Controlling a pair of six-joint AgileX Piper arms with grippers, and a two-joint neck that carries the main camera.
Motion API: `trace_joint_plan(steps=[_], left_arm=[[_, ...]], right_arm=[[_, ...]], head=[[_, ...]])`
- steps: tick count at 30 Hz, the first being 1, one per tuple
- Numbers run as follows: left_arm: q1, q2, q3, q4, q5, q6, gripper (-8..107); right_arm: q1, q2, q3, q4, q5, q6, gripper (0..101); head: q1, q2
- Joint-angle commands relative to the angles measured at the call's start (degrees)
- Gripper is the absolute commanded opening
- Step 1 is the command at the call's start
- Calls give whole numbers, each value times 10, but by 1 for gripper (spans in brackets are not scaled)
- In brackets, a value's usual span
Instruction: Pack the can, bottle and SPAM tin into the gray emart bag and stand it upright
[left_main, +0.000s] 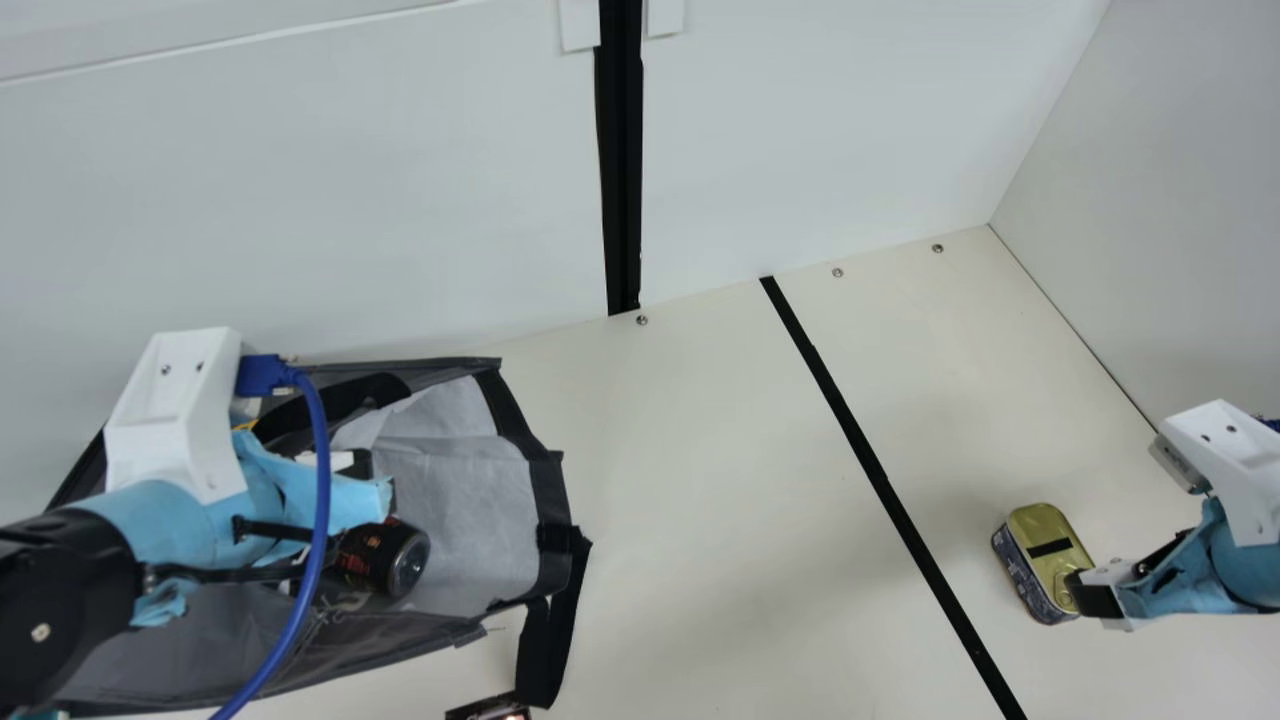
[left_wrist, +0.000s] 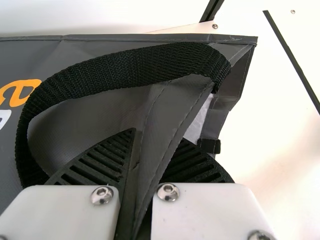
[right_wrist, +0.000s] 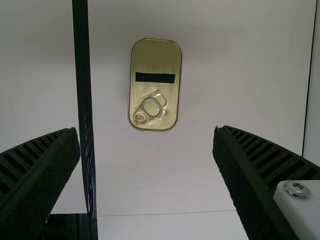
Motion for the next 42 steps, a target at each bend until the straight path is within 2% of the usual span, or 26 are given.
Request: trace_joint_plan(steps=[1, 42], left_arm=[[0, 0, 0, 0, 0, 0, -8], [0, 0, 0, 0, 0, 0, -8]], right_arm=[[1, 5, -1, -1, 1, -1, 95], [66, 117, -27, -21, -2, 41, 95]], head=[[-13, -1], [-13, -1]])
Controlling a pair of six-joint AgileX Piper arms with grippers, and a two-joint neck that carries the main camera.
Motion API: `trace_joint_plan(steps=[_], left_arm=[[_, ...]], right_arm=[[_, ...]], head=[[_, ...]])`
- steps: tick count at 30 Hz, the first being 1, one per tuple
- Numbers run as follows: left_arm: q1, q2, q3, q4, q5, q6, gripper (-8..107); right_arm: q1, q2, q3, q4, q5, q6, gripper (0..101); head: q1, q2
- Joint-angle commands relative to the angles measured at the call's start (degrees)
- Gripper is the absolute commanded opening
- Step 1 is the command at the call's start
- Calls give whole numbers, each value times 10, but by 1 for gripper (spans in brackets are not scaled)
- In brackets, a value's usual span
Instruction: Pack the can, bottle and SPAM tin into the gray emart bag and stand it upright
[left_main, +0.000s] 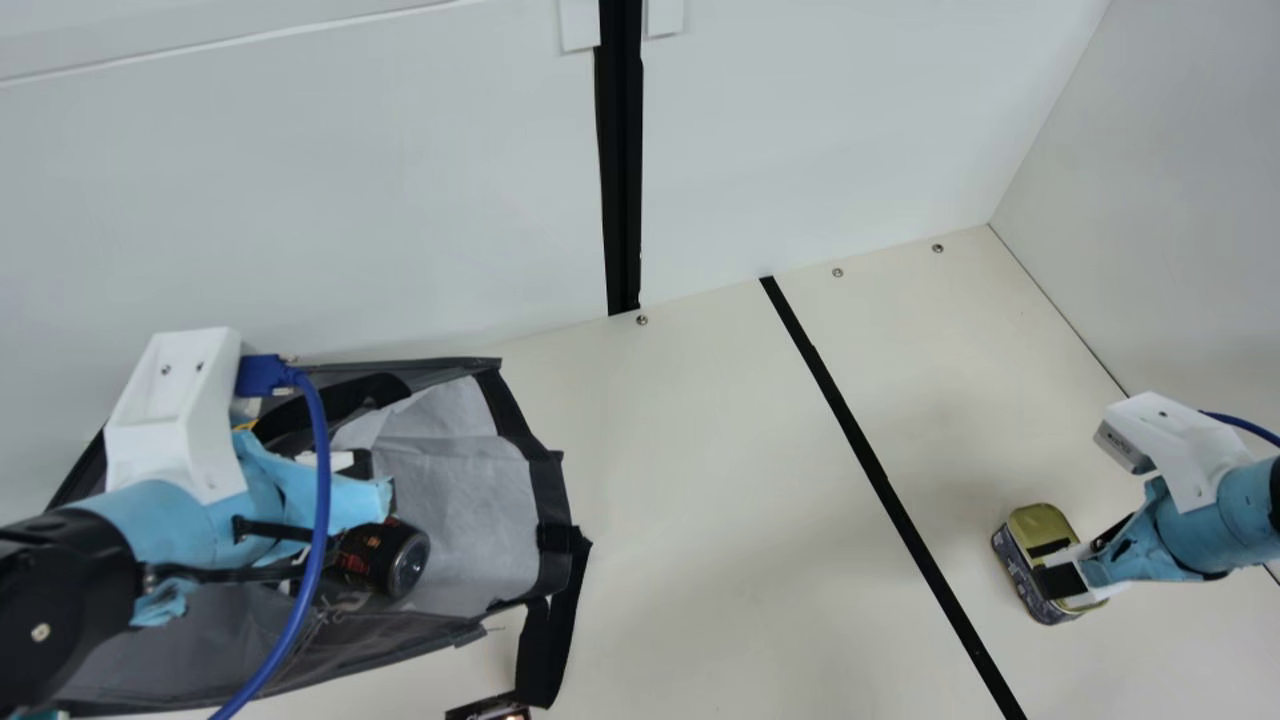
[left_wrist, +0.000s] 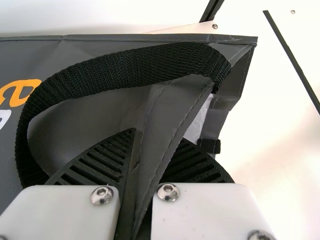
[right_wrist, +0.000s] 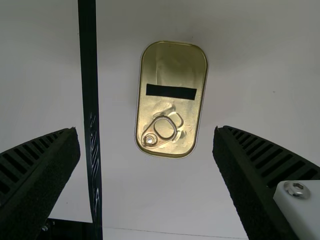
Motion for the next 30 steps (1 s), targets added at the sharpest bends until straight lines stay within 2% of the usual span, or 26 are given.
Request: trace_joint_plan(steps=[1, 30], left_arm=[[0, 0, 0, 0, 0, 0, -8], [0, 0, 0, 0, 0, 0, -8]], right_arm=[[3, 5, 2, -1, -4, 0, 95], [16, 96, 25, 0, -89, -1, 95]], head=[[-13, 0], [-13, 0]])
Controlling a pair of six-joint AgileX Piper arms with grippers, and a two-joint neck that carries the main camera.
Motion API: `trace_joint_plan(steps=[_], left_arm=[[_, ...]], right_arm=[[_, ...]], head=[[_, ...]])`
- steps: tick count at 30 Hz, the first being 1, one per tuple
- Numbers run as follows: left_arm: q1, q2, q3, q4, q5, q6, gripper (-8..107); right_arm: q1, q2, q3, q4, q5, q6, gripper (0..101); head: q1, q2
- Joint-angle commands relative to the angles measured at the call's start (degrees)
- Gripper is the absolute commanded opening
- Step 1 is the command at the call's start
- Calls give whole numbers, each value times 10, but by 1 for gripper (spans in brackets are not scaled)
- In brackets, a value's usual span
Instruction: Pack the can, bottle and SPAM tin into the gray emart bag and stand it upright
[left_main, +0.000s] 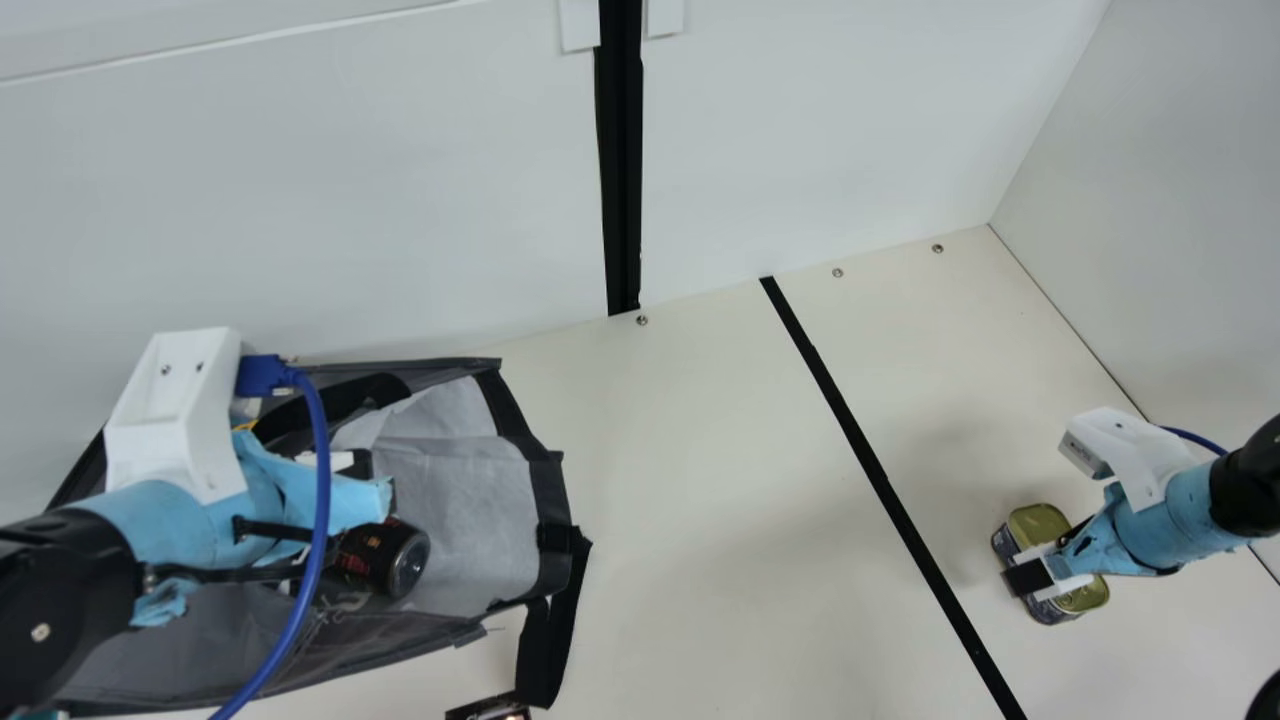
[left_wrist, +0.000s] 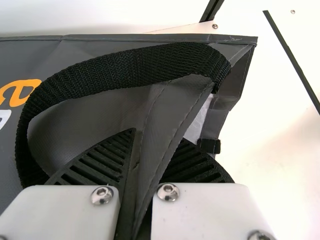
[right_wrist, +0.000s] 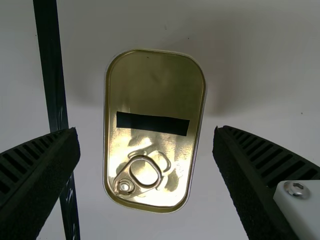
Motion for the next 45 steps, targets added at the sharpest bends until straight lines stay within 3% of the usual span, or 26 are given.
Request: trace_joint_plan(steps=[1, 6, 20, 32, 45], left_arm=[[0, 0, 0, 0, 0, 0, -8], [0, 0, 0, 0, 0, 0, -8], [0, 0, 0, 0, 0, 0, -8], [0, 0, 0, 0, 0, 0, -8], [0, 0, 0, 0, 0, 0, -8]], right_arm=[[-1, 3, 1, -2, -4, -1, 95], [0, 10, 6, -5, -13, -4, 95], [7, 8, 24, -9, -31, -7, 2], [22, -24, 30, 4, -21, -18, 0], [55, -74, 14, 18, 13, -16, 0]], head=[[-13, 0], [-13, 0], [-13, 0], [-13, 0], [-13, 0]])
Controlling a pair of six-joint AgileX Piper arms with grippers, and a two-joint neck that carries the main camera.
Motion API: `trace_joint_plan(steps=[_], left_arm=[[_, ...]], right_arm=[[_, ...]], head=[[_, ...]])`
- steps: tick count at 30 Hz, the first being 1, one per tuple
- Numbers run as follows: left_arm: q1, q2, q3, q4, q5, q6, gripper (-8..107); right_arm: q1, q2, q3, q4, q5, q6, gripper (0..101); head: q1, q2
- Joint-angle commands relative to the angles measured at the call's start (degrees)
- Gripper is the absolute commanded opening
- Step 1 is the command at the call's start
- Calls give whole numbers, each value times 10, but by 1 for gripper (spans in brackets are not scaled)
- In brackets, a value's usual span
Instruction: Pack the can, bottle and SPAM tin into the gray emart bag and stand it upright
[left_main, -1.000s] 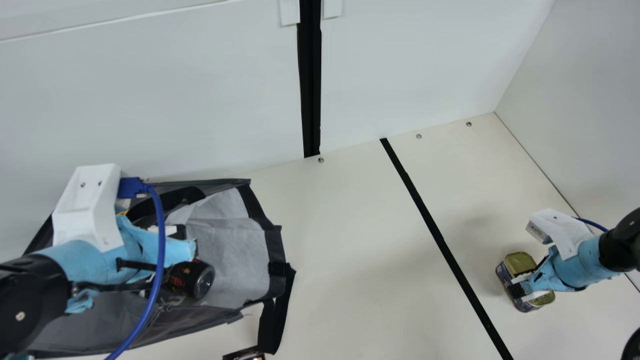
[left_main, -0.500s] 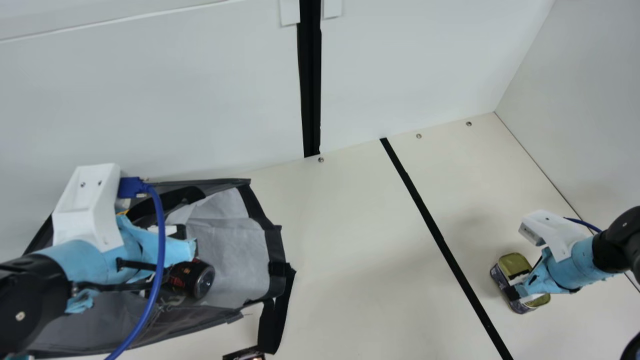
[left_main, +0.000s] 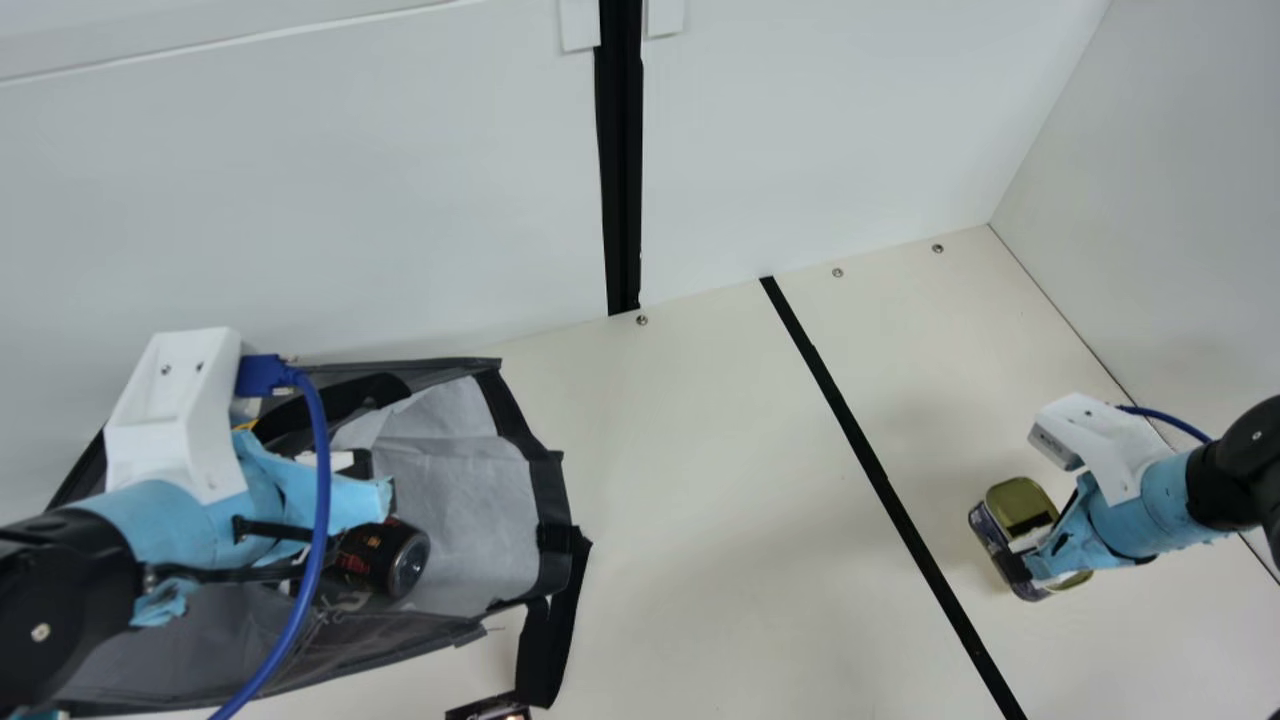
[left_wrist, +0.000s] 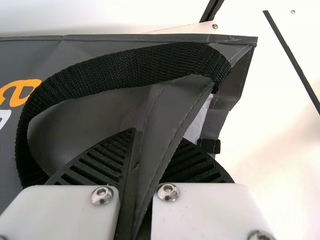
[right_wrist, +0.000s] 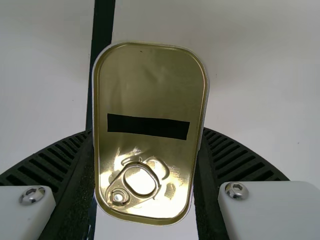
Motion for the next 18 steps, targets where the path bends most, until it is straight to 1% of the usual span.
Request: trace_joint_plan(steps=[1, 11, 18], left_arm=[[0, 0, 0, 0, 0, 0, -8], [0, 0, 0, 0, 0, 0, -8], [0, 0, 0, 0, 0, 0, -8]], right_arm=[[7, -7, -3, 2, 6, 5, 0], [59, -34, -24, -2, 30, 40, 0], [109, -35, -52, -4, 46, 51, 0]], head=[[-13, 0], [-13, 0], [-13, 0]])
